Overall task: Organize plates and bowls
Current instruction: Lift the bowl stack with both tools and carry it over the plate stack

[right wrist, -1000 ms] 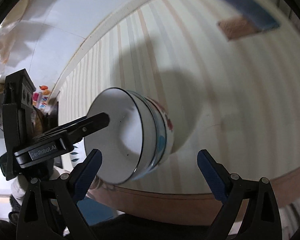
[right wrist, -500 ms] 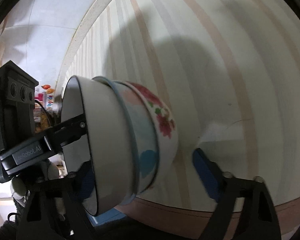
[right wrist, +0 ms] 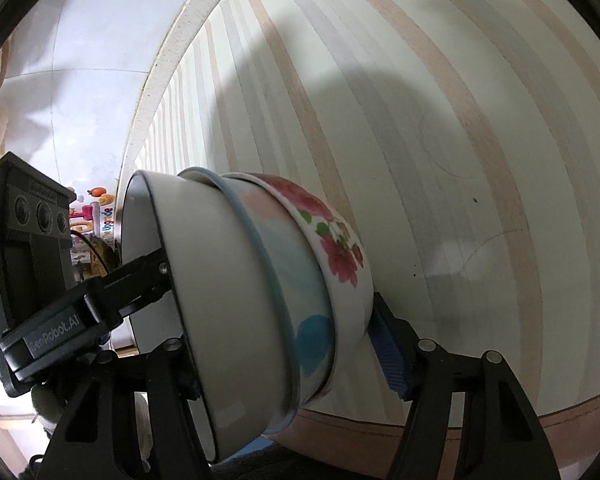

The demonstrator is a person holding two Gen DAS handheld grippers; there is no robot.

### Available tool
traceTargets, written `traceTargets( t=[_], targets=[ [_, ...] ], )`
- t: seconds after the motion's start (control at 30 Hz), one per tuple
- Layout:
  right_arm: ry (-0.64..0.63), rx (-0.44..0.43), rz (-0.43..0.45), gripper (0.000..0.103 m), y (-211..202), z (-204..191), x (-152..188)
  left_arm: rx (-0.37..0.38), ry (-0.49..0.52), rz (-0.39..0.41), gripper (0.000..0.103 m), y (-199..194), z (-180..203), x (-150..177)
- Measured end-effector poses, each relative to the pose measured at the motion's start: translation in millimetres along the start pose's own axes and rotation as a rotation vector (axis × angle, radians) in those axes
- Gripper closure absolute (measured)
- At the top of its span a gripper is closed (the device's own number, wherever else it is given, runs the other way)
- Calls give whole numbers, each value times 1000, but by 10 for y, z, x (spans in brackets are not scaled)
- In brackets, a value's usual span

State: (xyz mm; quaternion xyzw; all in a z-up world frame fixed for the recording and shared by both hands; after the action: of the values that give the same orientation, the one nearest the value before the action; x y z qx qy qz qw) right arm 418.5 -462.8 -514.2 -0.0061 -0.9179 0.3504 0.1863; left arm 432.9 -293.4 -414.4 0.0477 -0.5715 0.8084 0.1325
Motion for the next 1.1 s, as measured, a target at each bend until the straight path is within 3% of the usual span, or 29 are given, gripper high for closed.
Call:
traceTargets(
  t=[0.27,0.63,0.9,1.1],
  targets=[
    [-16,10,-3,34,-1,-182,-45,-5,-27,12,59,-141,-44,35],
    [-110,11,-16,34,87,-760,-152,14,-76,103,59,-651,-299,143],
    [-215,12,-78,35,353,-1330,-148,1,-176,171,59,-1019,-716,346],
    [-291,18,-151,34,710,-1708,56,-6,-274,211,59,-1193,-1133,565]
  ],
)
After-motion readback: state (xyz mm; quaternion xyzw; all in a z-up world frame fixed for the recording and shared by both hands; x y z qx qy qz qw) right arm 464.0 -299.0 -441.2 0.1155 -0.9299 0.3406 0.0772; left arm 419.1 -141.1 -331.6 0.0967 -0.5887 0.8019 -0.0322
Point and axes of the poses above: each gripper's, at about its wrist camera, not at the fingertips, and y roughly the way its jaws point, z to its right, x to its underside, the point moved 2 cm from there along y, roughly the way its jaws point, and after that the axes turned 10 degrees about -z, right-handed, at the moved point
